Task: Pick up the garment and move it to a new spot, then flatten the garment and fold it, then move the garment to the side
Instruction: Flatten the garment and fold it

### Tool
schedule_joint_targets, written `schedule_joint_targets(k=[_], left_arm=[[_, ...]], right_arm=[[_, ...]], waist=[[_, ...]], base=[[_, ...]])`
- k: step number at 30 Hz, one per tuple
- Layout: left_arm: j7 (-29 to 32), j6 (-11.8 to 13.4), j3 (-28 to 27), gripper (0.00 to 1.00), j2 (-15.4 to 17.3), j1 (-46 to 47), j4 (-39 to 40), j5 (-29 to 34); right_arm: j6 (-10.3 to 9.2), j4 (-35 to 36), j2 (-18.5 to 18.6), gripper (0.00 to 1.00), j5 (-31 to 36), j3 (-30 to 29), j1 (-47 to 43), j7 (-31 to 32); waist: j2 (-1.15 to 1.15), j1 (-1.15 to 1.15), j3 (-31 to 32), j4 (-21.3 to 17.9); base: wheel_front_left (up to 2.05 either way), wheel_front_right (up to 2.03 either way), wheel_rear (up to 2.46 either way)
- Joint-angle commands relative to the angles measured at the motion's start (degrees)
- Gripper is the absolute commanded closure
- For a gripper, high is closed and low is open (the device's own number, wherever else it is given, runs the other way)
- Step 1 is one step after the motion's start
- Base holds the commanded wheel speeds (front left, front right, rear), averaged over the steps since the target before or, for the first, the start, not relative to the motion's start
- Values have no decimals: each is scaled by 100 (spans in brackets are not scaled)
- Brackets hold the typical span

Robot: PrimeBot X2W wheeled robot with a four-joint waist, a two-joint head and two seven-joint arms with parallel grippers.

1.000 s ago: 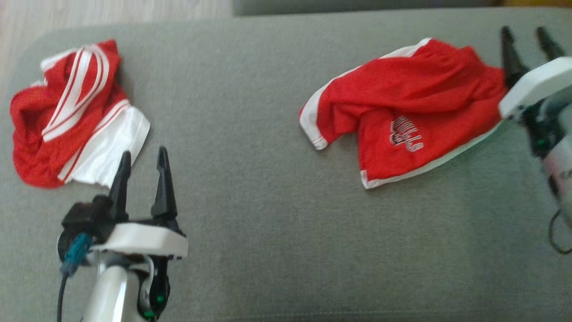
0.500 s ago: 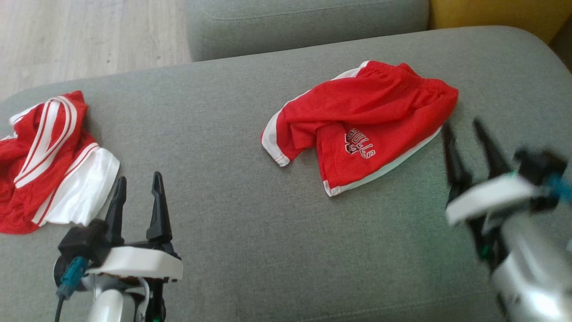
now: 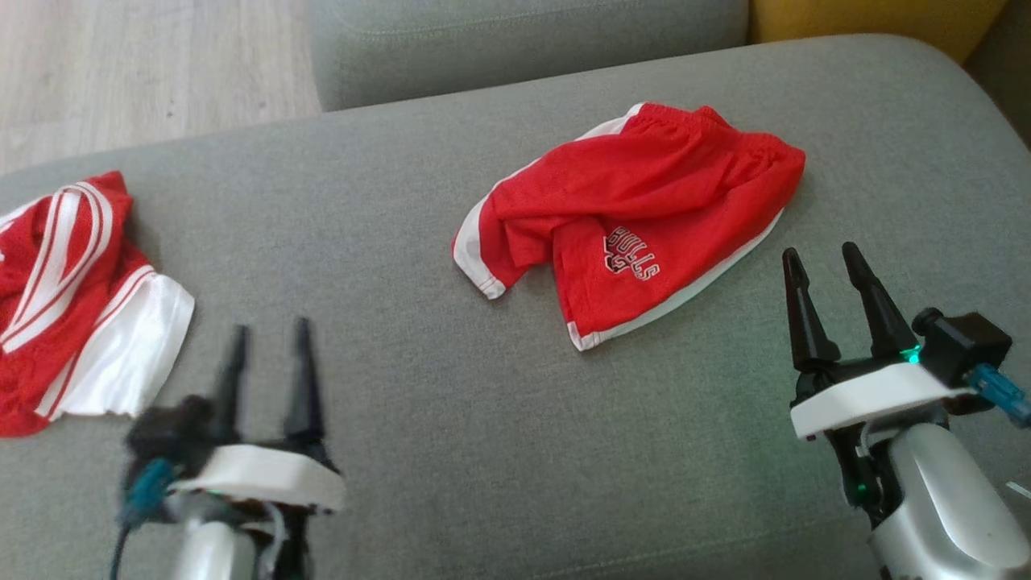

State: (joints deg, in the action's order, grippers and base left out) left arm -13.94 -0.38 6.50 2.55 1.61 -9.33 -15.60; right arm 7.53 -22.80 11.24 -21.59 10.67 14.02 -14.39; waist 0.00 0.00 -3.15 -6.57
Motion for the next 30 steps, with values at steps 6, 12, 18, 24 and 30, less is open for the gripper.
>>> schedule_joint_targets(k=[6, 12, 18, 24, 30], left_arm=[[1100, -347, 641, 0, 32, 906, -356, -772], [2079, -321, 1458, 0, 32, 1762, -832, -1705], [2753, -177, 2243, 0, 32, 2346, -1435, -2271], [2771, -175, 2745, 0, 32, 2751, -1854, -2554], [2583, -167, 3072, 0, 32, 3095, -2400, -2732]], right_arm=[[-4, 276, 1, 0, 61, 12, 234, -61], [-4, 335, 15, 0, 46, 62, 334, -61], [-4, 371, 11, 0, -9, 150, 433, -61], [-4, 371, 6, 0, -41, 161, 491, -61], [-4, 349, -46, 0, -55, 199, 531, -61]], waist=[[0, 0, -271, -163], [0, 0, -592, -451], [0, 0, -853, -743], [0, 0, -960, -930], [0, 0, -1004, -1024]], base=[[0, 0, 0], [0, 0, 0], [0, 0, 0], [0, 0, 0], [0, 0, 0]])
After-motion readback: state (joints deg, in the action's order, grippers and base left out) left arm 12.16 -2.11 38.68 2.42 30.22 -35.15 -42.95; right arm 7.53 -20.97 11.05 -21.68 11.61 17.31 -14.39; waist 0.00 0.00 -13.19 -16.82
